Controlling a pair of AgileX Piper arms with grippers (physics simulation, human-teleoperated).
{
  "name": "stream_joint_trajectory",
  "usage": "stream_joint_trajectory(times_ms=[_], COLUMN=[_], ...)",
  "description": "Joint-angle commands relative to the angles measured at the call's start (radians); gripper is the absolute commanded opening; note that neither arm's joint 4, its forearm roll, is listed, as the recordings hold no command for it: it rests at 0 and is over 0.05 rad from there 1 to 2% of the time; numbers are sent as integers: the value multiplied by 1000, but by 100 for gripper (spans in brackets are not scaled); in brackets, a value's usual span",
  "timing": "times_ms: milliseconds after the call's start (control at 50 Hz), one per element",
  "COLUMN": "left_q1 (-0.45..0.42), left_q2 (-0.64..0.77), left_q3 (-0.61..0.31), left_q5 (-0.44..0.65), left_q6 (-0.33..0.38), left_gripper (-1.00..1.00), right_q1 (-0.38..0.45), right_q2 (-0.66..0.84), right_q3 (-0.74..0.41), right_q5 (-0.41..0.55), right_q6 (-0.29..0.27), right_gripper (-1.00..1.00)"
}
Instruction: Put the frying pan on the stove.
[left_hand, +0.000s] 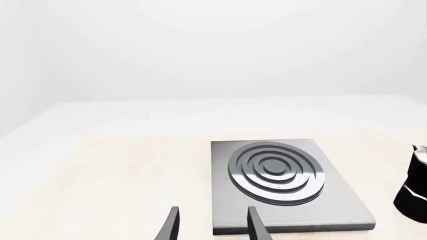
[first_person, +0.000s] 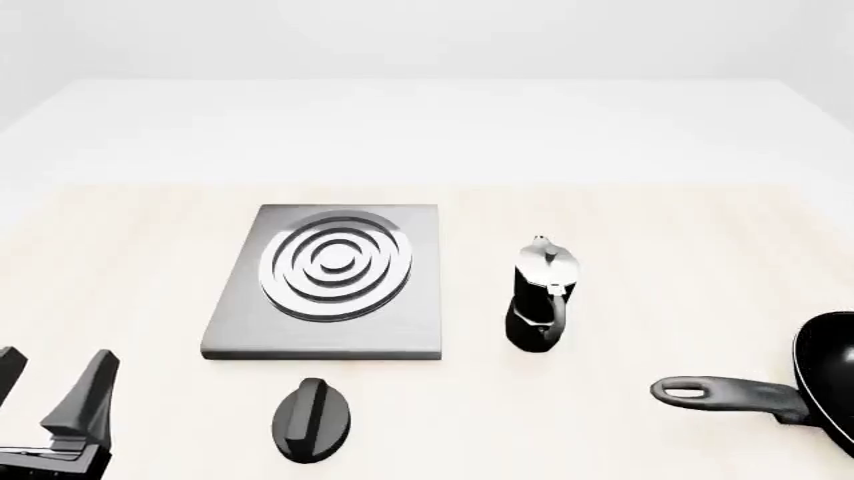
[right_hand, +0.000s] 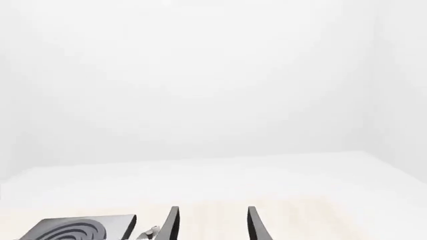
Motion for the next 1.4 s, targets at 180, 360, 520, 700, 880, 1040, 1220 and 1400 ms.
stream_joint_trajectory(times_ms=[180,360,520,700,880,1040,1220,1400], left_q1=[-9,-13,-17,-29,-58,-100,-189,-258], left_q2=[51,59,60,92,141,195,273,369], left_q3=[1,-2,-14,-42,-96,-151,-214,-279], left_q5=[-42,-45,-34,-33,-31,-38,-61,-95], left_q6=[9,11,21,41,67,88,92,94], left_gripper=[100,100,100,100,100,100,100,100], right_q1=[4,0,8,15,10,4,5,5], right_q2=[0,0,0,0,0,0,0,0], right_q3=[-287,-418,-619,-777,-938,-1007,-1077,-1138], right_q5=[159,238,372,480,585,628,673,713], right_q6=[5,10,6,6,18,27,29,33], right_gripper=[100,100,100,100,100,100,100,100])
